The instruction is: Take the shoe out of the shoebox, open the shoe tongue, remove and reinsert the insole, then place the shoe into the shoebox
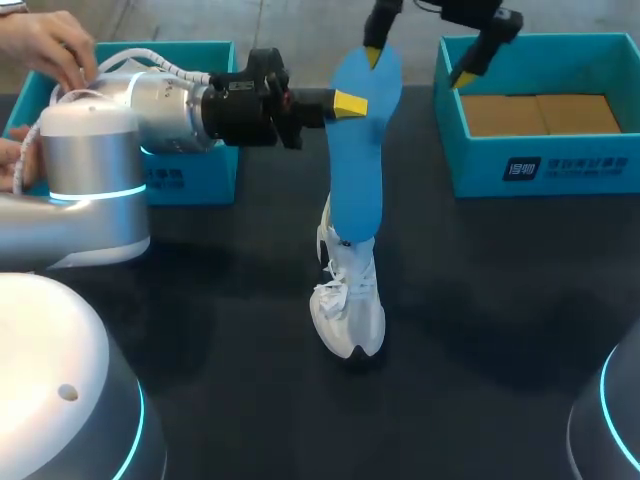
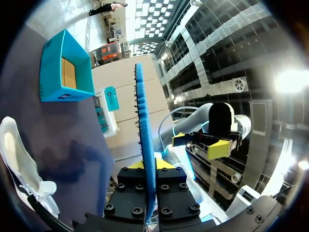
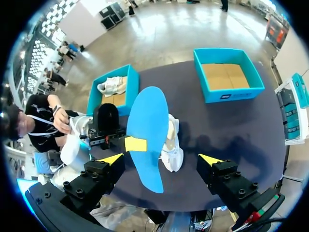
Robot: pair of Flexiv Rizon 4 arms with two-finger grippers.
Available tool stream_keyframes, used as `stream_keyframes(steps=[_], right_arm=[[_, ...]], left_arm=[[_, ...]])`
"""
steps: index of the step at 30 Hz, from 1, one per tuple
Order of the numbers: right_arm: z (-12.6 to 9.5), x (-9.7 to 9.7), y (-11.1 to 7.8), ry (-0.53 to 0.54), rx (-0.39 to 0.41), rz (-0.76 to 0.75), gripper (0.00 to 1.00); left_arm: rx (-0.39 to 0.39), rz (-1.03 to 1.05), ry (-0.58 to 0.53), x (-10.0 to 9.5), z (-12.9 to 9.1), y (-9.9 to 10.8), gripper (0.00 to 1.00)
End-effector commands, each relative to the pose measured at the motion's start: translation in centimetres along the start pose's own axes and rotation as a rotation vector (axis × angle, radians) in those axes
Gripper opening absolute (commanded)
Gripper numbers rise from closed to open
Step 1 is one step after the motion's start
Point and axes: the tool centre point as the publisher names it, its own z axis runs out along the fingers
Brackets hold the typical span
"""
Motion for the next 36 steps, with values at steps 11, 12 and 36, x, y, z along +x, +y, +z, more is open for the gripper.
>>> stream_keyframes(steps=[11,12,36], right_arm=[[-0.6,-3.5,0.1,0.367,0.017,-0.038,1.00],[-0.5,-3.8,0.0,0.391,0.020,-0.041,1.00],[1.5,-7.3,-0.3,0.706,0.046,-0.089,1.00]], left_arm=[[0.001,0.000,-0.002,0.0,0.0,0.1,0.00],[0.001,0.000,-0.002,0.0,0.0,0.1,0.00],[0.001,0.000,-0.002,0.0,0.0,0.1,0.00]])
